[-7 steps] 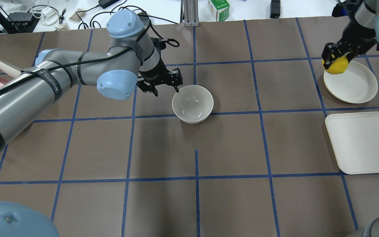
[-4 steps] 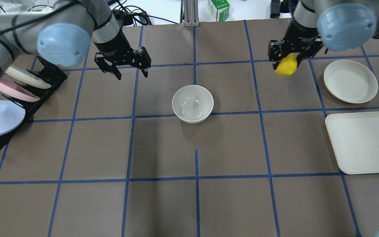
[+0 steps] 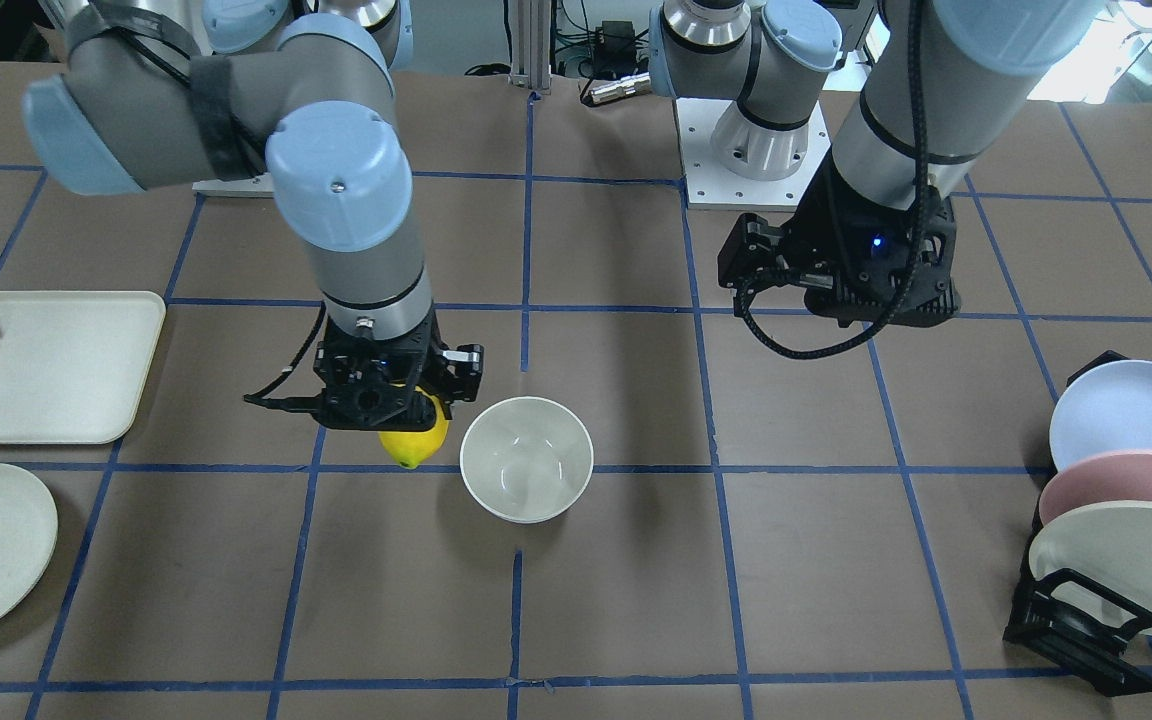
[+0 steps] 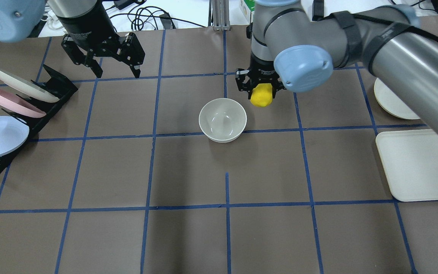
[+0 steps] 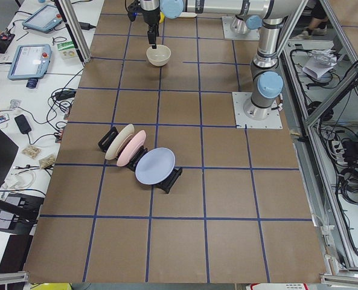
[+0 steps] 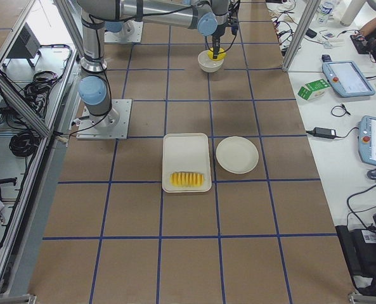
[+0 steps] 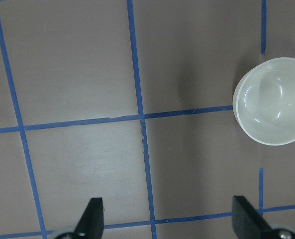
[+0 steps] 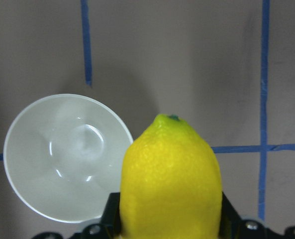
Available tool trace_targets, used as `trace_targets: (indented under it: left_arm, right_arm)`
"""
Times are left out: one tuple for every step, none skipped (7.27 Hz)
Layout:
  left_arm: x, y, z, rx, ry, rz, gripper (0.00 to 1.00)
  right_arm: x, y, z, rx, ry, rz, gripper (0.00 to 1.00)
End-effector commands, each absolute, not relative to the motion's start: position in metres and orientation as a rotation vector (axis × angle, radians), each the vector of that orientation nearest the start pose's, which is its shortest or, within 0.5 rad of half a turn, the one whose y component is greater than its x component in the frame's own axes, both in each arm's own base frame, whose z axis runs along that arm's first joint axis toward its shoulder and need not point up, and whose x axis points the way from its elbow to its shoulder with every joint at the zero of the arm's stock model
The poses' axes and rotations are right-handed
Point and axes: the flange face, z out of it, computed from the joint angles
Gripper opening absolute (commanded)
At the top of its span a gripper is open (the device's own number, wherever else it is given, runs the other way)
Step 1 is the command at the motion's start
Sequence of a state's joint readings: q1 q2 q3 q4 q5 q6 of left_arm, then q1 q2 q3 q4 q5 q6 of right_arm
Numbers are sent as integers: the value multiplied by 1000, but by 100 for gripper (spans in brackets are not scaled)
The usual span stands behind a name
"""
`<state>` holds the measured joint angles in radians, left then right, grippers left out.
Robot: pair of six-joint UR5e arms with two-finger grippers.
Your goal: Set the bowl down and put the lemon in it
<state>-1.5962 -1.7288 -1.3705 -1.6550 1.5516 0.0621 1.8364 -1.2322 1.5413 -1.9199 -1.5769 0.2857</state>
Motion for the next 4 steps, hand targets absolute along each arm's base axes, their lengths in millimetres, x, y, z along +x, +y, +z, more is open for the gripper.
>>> trace_targets:
  left_arm:
    - [-151, -550, 499, 143, 3158, 38, 92]
    - [-152, -549, 498, 133, 3159, 41, 92]
    - [-154, -547, 495, 137, 3152, 53, 92]
    - [-154, -543, 499, 138, 3152, 41, 96]
  right_arm:
    - [345, -562, 303, 32, 3119, -113, 0]
    - [360, -557, 288, 36, 3120, -101, 0]
    - [367, -558, 268, 27, 3130, -61, 0]
    - [376, -554, 257, 12, 3110, -21, 0]
